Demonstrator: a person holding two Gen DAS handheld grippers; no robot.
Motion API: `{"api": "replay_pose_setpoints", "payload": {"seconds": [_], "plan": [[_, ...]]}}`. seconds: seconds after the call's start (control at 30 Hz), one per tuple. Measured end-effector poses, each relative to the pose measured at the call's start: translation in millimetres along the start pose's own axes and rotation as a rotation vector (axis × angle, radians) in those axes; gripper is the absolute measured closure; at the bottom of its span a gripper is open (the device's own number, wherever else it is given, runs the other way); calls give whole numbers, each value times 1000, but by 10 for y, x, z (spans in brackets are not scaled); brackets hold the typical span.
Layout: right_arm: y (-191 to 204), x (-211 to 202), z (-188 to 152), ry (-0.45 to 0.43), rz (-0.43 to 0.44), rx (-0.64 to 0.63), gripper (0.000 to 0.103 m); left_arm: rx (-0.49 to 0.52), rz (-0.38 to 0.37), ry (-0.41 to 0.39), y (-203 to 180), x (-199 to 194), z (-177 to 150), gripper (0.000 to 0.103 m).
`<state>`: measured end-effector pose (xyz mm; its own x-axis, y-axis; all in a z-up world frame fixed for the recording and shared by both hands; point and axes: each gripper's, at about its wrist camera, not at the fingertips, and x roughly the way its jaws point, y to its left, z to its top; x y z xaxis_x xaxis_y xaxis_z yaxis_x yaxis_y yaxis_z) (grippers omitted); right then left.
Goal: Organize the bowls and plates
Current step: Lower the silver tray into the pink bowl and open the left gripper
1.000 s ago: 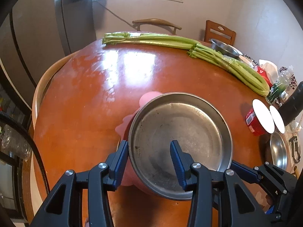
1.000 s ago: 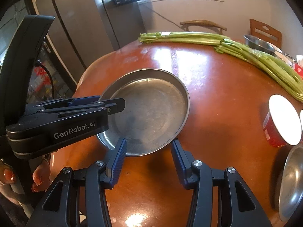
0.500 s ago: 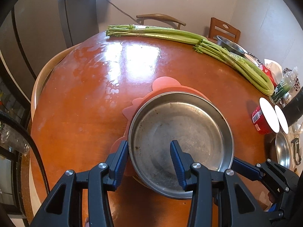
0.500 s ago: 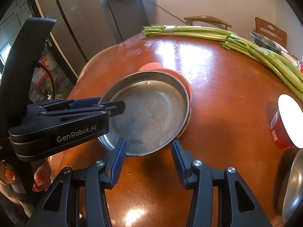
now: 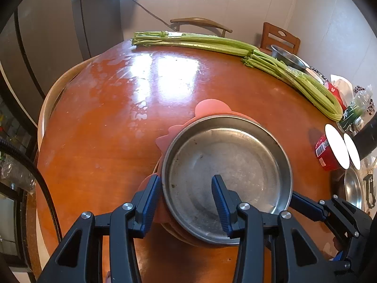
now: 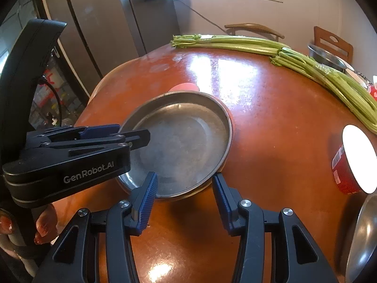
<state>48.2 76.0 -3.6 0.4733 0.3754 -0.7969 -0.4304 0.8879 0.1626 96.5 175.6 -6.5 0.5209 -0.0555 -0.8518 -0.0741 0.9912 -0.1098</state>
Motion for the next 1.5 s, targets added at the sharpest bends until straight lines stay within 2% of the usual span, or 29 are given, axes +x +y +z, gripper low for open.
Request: {"api": "replay_pose_setpoints", "payload": {"seconds": [0.37,0.57,0.87,1.0,1.23,1.5], "plan": [[2,-39,35,-36,-29,-32,53,-21,2,-15,97,-80,-8,58],[-115,-58,60,-33,-16,7,52,-51,4,-35,250,-206,-63,58],[-401,-138,75,-50,-5,116,51,-152,-103,26,472,-134,-230,57],[-463,-118,76,-36,6,134,51,-208,-217,57,490,-43,-264,53],[-422,2,70,15,56,131,50,-216,-220,81,411,98,-223,53],[-411,97,75,33,70,129,49,-180,-216,82,286,197,-128,53]]}}
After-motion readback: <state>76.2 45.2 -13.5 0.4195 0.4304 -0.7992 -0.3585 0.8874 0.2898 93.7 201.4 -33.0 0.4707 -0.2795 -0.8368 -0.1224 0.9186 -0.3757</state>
